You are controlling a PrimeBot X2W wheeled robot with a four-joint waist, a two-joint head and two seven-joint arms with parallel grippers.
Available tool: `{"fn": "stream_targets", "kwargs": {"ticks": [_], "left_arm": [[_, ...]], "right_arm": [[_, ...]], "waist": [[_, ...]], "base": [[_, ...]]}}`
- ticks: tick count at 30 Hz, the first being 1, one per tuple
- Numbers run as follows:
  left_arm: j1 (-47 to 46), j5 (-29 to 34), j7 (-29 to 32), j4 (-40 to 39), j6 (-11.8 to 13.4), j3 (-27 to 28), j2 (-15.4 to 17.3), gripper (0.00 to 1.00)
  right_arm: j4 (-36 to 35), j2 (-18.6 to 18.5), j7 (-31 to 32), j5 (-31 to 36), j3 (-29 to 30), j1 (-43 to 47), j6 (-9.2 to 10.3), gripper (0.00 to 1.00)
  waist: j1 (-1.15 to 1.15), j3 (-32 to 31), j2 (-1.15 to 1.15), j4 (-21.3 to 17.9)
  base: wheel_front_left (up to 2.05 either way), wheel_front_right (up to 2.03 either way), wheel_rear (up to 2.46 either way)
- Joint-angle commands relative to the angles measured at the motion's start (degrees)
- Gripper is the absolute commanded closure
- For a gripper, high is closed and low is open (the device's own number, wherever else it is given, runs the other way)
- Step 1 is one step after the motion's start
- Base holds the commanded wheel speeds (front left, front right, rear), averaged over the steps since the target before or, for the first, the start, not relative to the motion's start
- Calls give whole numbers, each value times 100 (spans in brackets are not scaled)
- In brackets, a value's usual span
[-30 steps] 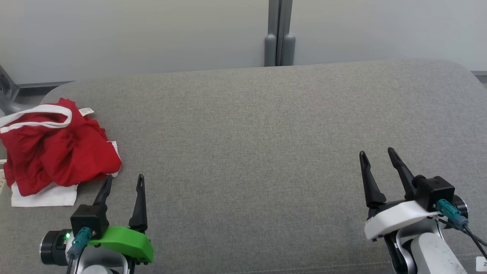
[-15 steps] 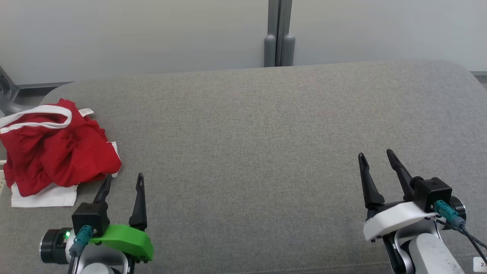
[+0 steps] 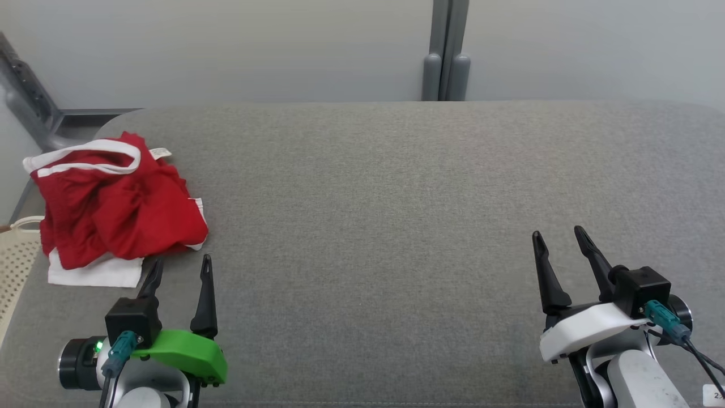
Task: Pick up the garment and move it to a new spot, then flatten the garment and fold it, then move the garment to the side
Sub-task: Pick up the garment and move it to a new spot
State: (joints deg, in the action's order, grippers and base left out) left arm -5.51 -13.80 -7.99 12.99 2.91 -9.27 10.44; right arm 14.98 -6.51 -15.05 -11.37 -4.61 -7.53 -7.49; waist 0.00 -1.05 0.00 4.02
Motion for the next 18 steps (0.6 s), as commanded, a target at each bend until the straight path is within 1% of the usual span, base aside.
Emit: {"fn": "stream_targets", "kwargs": {"ticks": [1,5,14,15,18], "left_arm": [[-111,-18,-9,-1,31,23,53,0],[-118,-32,-10,23,113,59,69,0],[-137,-57,42,-44,171,64,113,0],[-130,-80,51,-56,190,73,110,0],[-110,-118,39,-65,218,91,122,0]], "right_arm": [[24,-22,-17,-37,-31,29,0,0],[40,-5,-17,-42,-130,48,0,0],[12,64,-17,-46,-275,13,0,0],[7,80,-17,-40,-314,-4,0,0],[29,87,-17,-25,-388,-39,0,0]], "waist": [[0,-8,0,245],[0,-16,0,609],[0,-10,0,1515],[0,-11,0,1699],[0,-5,0,1944]], "base": [[0,0,0],[0,0,0],[0,0,0],[0,0,0],[0,0,0]]}}
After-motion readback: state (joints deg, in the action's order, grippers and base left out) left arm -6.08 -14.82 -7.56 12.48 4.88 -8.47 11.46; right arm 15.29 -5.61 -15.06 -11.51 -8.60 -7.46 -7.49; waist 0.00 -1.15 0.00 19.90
